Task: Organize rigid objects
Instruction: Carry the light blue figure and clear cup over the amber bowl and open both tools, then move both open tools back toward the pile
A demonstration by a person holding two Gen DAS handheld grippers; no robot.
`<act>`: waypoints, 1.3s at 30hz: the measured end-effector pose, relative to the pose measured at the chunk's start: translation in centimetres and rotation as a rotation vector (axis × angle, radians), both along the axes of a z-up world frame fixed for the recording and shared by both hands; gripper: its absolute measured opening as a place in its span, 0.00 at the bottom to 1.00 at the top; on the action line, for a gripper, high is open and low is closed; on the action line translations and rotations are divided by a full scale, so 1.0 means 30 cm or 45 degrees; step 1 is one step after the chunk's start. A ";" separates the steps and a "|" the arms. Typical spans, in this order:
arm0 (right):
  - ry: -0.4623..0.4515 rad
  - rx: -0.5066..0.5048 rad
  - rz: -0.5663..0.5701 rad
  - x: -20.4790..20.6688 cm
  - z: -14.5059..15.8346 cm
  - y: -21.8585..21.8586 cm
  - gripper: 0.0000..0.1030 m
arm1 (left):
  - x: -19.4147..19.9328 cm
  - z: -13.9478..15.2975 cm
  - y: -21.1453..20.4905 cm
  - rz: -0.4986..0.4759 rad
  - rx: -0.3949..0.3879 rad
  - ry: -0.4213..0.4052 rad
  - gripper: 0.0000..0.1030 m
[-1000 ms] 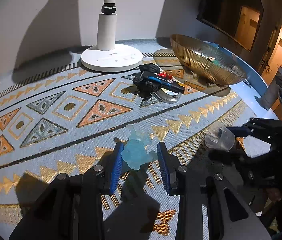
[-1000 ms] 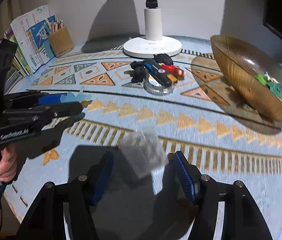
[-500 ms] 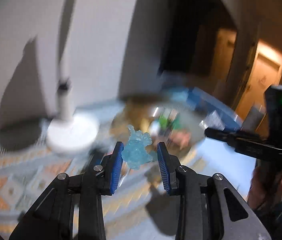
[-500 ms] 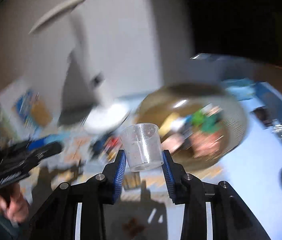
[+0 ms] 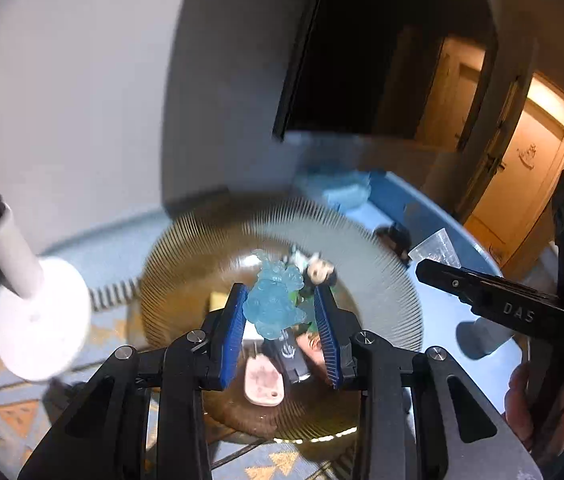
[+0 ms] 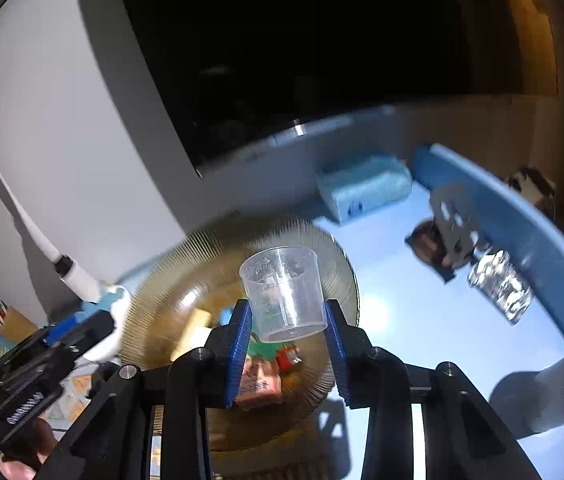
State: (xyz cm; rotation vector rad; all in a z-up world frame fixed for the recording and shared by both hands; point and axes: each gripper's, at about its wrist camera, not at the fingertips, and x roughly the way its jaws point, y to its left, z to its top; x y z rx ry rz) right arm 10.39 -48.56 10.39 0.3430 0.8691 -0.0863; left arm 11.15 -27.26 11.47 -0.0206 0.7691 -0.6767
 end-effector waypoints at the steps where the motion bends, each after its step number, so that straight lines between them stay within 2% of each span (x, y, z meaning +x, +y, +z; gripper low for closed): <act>1: 0.018 0.006 0.004 0.004 -0.025 0.001 0.35 | 0.008 -0.016 -0.009 -0.001 0.005 0.015 0.30; 7: 0.075 0.021 0.018 0.035 -0.101 0.001 0.35 | 0.054 -0.071 -0.051 0.010 0.037 0.060 0.31; 8: 0.083 0.026 0.009 0.040 -0.105 -0.004 0.35 | 0.056 -0.070 -0.054 0.019 0.035 0.056 0.36; 9: 0.089 0.033 0.002 0.047 -0.113 -0.012 0.37 | 0.052 -0.064 -0.053 0.021 0.026 0.051 0.49; 10: 0.118 0.037 -0.007 0.053 -0.116 -0.017 0.45 | 0.051 -0.053 -0.040 0.026 0.020 0.049 0.56; 11: 0.121 0.051 -0.007 0.059 -0.120 -0.023 0.55 | 0.051 -0.040 -0.031 0.034 0.011 0.041 0.70; 12: 0.113 0.057 -0.018 0.059 -0.116 -0.031 0.56 | 0.043 -0.025 -0.016 0.042 -0.005 0.025 0.75; 15: 0.059 0.064 -0.032 0.032 -0.077 -0.040 0.57 | 0.023 0.017 0.036 0.045 -0.028 -0.010 0.75; 21: 0.024 0.086 -0.008 -0.022 -0.017 -0.007 0.58 | -0.051 0.115 0.188 0.068 -0.077 -0.071 0.75; 31: -0.056 0.137 0.159 -0.091 0.110 0.207 0.60 | -0.228 0.302 0.491 0.170 -0.156 -0.207 0.75; 33: -0.077 0.129 0.205 -0.107 0.143 0.265 0.61 | -0.276 0.328 0.557 0.180 -0.170 -0.239 0.80; 36: -0.097 0.124 0.299 -0.142 0.169 0.362 0.63 | -0.351 0.336 0.662 0.230 -0.184 -0.286 0.84; 39: -0.097 0.117 0.394 -0.185 0.152 0.462 0.72 | -0.400 0.285 0.751 0.293 -0.169 -0.275 0.84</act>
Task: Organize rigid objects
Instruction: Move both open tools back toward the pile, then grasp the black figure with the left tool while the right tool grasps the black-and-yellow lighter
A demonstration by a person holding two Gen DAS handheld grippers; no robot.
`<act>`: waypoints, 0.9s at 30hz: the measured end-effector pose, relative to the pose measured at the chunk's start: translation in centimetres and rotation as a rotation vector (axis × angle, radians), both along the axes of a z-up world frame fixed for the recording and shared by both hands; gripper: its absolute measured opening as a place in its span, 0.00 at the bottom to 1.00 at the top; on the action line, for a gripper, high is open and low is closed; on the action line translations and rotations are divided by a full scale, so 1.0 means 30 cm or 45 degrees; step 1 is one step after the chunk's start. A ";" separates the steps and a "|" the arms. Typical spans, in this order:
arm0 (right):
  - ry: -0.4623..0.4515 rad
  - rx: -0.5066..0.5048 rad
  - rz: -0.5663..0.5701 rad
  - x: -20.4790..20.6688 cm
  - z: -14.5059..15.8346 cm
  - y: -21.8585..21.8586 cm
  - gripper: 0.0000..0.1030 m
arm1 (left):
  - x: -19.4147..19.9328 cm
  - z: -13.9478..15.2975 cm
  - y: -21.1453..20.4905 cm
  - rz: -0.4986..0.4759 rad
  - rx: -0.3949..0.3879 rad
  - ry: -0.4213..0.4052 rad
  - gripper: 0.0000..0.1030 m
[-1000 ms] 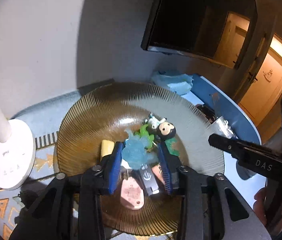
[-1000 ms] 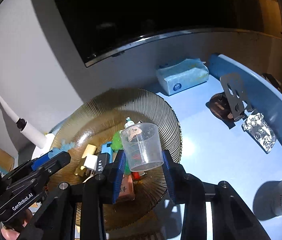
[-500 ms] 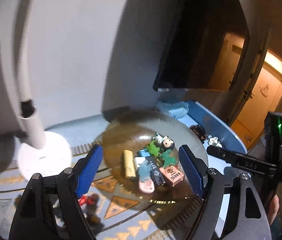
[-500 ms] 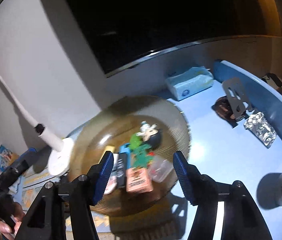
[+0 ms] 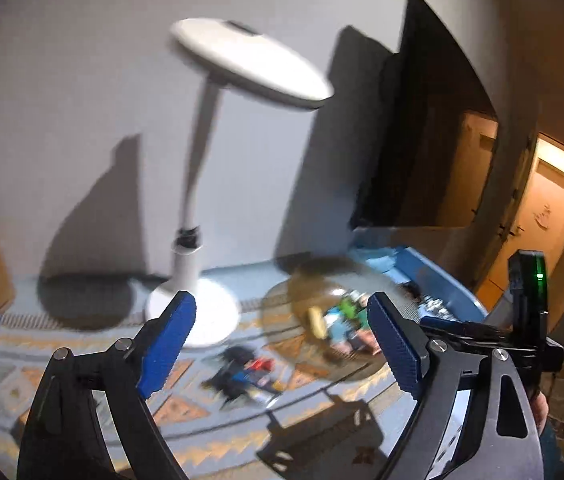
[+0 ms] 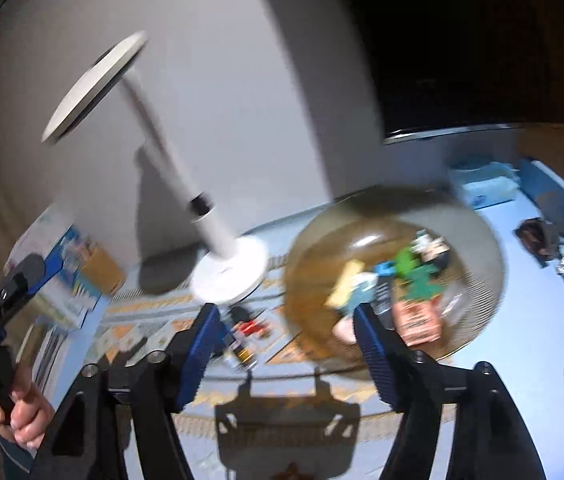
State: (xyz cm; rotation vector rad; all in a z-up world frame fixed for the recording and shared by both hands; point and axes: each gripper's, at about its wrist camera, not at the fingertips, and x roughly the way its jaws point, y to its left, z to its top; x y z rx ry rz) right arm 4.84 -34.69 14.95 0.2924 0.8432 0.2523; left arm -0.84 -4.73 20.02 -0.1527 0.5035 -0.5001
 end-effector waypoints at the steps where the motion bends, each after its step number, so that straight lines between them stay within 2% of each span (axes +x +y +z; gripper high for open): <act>1: -0.003 -0.004 0.023 -0.012 -0.010 0.025 0.78 | -0.009 -0.030 0.023 0.020 0.010 0.014 0.84; 4: -0.011 -0.027 0.122 -0.060 -0.074 0.130 0.84 | -0.020 -0.149 0.078 0.064 0.048 0.084 0.84; 6: 0.021 -0.042 0.176 -0.075 -0.146 0.186 0.84 | -0.016 -0.247 0.100 0.105 0.094 0.148 0.84; 9: 0.082 -0.055 0.206 -0.081 -0.251 0.241 0.84 | 0.011 -0.394 0.115 0.132 0.146 0.272 0.84; 13: 0.142 -0.140 0.206 -0.072 -0.379 0.291 0.84 | 0.034 -0.509 0.109 0.148 0.225 0.337 0.84; 18: 0.174 -0.188 0.200 -0.076 -0.451 0.302 0.84 | 0.046 -0.574 0.078 0.149 0.299 0.363 0.84; 24: 0.145 -0.140 0.154 -0.077 -0.440 0.263 0.84 | -0.003 -0.556 0.062 0.151 0.341 0.285 0.84; 27: 0.149 -0.116 0.145 -0.073 -0.435 0.253 0.84 | -0.003 -0.556 0.060 0.141 0.340 0.286 0.84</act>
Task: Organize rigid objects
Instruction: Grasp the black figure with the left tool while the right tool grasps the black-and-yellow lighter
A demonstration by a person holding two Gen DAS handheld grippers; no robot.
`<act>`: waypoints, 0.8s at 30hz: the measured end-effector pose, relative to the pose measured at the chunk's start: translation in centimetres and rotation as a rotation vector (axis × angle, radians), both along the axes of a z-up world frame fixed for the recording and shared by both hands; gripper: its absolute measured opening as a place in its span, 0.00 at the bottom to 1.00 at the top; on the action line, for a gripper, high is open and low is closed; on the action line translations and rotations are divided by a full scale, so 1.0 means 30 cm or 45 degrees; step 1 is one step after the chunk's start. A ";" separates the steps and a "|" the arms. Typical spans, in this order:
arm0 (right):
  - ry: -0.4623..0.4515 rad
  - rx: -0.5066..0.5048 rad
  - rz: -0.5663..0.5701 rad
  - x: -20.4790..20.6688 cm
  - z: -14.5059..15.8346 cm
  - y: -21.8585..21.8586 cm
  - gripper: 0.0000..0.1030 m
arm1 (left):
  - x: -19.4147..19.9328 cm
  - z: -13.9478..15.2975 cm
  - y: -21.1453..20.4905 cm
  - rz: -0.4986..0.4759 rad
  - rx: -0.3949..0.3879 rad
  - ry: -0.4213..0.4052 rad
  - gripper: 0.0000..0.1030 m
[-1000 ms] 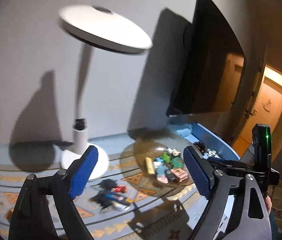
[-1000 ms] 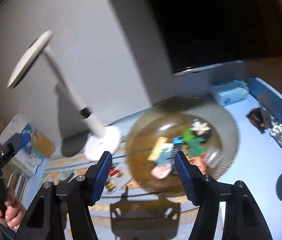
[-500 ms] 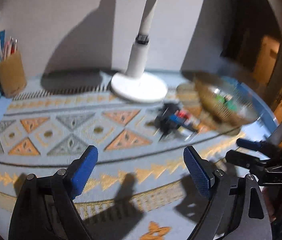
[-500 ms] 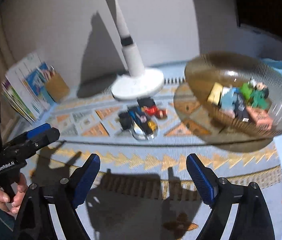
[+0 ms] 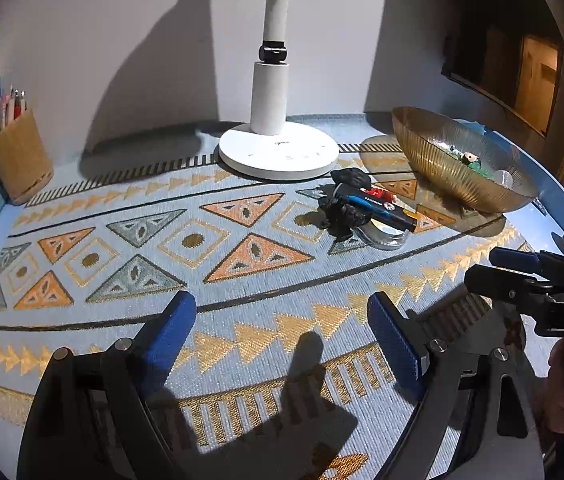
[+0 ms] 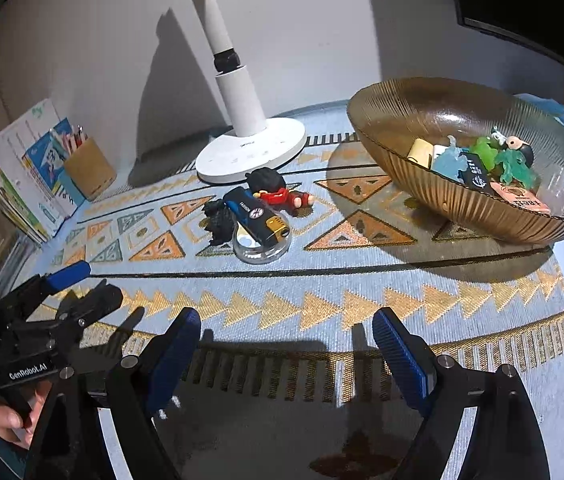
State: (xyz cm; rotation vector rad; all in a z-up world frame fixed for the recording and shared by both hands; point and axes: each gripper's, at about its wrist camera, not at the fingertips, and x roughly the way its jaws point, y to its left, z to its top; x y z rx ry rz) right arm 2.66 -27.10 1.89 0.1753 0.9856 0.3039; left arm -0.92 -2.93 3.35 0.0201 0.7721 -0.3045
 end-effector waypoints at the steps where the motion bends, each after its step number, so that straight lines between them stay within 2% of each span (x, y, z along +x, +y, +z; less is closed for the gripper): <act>1: 0.014 0.008 0.008 0.003 -0.004 0.001 0.84 | 0.002 -0.001 0.002 0.000 -0.004 0.003 0.84; 6: 0.087 0.020 0.047 0.030 -0.016 0.024 0.84 | 0.011 -0.005 0.008 -0.006 -0.024 0.029 0.84; 8: 0.108 0.051 0.066 0.050 -0.003 0.032 0.83 | 0.033 -0.006 0.006 -0.043 -0.056 0.079 0.84; 10: 0.127 0.034 0.074 0.092 0.021 0.045 0.83 | 0.084 -0.006 0.005 -0.167 -0.198 0.233 0.84; 12: 0.131 -0.012 0.079 0.144 0.035 0.068 0.82 | 0.125 0.018 -0.007 -0.276 -0.271 0.269 0.84; 14: 0.133 -0.009 0.081 0.189 0.025 0.081 0.59 | 0.149 0.038 -0.034 -0.292 -0.167 0.202 0.84; 16: 0.169 0.044 0.079 0.238 -0.012 0.092 0.49 | 0.175 0.037 -0.076 -0.324 -0.012 0.127 0.83; 18: 0.182 0.071 0.055 0.268 -0.042 0.098 0.47 | 0.206 0.022 -0.105 -0.358 0.049 0.120 0.76; 20: 0.157 0.065 0.037 0.287 -0.055 0.107 0.47 | 0.238 0.012 -0.121 -0.390 0.039 0.131 0.76; 24: 0.105 -0.036 0.067 0.317 -0.064 0.149 0.47 | 0.308 -0.020 -0.154 -0.425 0.026 0.167 0.75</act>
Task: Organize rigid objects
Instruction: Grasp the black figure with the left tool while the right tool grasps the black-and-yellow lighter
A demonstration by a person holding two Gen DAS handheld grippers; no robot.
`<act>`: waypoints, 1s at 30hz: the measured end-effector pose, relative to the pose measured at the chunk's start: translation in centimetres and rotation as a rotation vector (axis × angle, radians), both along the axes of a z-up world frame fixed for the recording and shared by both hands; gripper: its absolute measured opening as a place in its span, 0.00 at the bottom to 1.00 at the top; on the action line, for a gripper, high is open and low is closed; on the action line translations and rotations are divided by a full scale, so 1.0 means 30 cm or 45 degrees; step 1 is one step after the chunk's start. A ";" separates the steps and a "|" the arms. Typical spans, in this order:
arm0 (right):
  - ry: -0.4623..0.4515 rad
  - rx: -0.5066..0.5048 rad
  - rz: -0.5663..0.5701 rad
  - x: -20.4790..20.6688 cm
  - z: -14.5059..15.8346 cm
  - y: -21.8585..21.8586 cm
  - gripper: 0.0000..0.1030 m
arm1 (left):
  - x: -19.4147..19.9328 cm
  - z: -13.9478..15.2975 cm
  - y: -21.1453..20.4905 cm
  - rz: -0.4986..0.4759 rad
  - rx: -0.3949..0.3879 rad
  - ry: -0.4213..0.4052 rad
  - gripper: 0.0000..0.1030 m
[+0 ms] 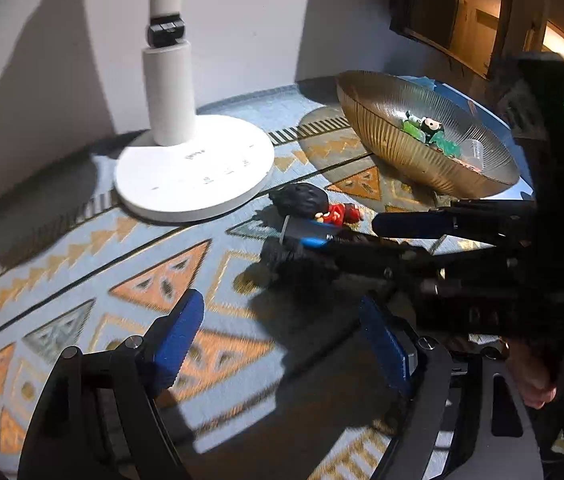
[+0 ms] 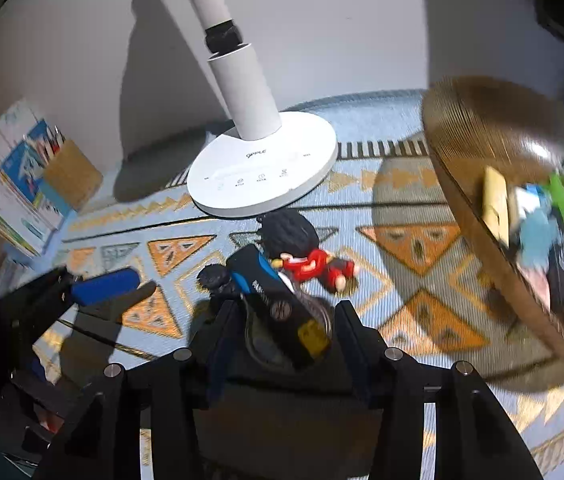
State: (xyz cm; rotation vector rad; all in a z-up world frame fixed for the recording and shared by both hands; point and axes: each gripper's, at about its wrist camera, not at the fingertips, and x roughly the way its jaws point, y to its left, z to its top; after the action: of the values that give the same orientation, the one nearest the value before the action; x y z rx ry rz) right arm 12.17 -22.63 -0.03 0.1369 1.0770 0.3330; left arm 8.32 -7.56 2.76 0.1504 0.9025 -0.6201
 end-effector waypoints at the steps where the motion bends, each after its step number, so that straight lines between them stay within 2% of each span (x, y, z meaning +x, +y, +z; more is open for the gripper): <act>1: -0.012 -0.018 0.006 0.004 0.000 0.006 0.47 | 0.017 -0.012 -0.010 -0.009 0.002 0.018 0.74; 5: -0.006 -0.046 -0.011 0.009 -0.005 -0.010 0.47 | 0.050 -0.044 -0.028 -0.024 -0.013 0.069 0.73; 6: -0.028 -0.032 -0.012 -0.008 0.006 -0.025 0.50 | 0.052 -0.042 -0.026 -0.030 -0.028 0.073 0.73; 7: -0.047 -0.028 -0.011 -0.017 0.015 -0.032 0.63 | 0.052 -0.038 -0.025 -0.038 -0.039 0.067 0.73; 8: -0.068 -0.033 -0.010 -0.025 0.022 -0.037 0.72 | 0.052 -0.035 -0.030 -0.044 -0.035 0.054 0.72; 10: -0.076 -0.025 -0.002 -0.018 0.023 -0.046 0.72 | 0.059 -0.037 -0.046 -0.057 -0.019 0.053 0.66; 12: -0.047 0.019 0.022 -0.003 0.011 -0.046 0.70 | 0.066 -0.036 -0.055 -0.071 -0.019 0.060 0.64; 15: 0.000 0.112 0.025 0.007 -0.008 -0.060 0.62 | 0.068 -0.040 -0.041 -0.113 -0.026 0.101 0.64; 16: 0.010 0.102 0.030 0.010 -0.015 -0.055 0.59 | 0.063 -0.043 -0.030 -0.125 -0.024 0.103 0.64; 18: 0.004 0.087 0.041 0.004 -0.018 -0.046 0.58 | 0.056 -0.042 -0.008 -0.126 0.000 0.086 0.64; 22: -0.009 0.075 0.055 0.014 -0.017 -0.030 0.54 | 0.084 -0.043 0.019 -0.096 -0.059 0.128 0.64; 25: 0.034 0.079 0.069 0.026 -0.044 -0.023 0.48 | 0.082 -0.043 -0.008 -0.113 -0.026 0.098 0.64; 28: 0.023 0.083 0.055 0.022 -0.041 -0.033 0.31 | 0.087 -0.037 -0.041 -0.134 -0.026 0.096 0.64; 30: 0.030 0.103 0.030 0.008 -0.034 -0.057 0.27 | 0.095 -0.034 -0.062 -0.148 -0.034 0.095 0.64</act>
State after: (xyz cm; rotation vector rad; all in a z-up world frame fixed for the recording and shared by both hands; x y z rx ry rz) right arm 12.41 -24.34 -1.04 0.2006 1.0894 0.3970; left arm 11.18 -9.41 1.75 0.1572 0.9617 -0.7494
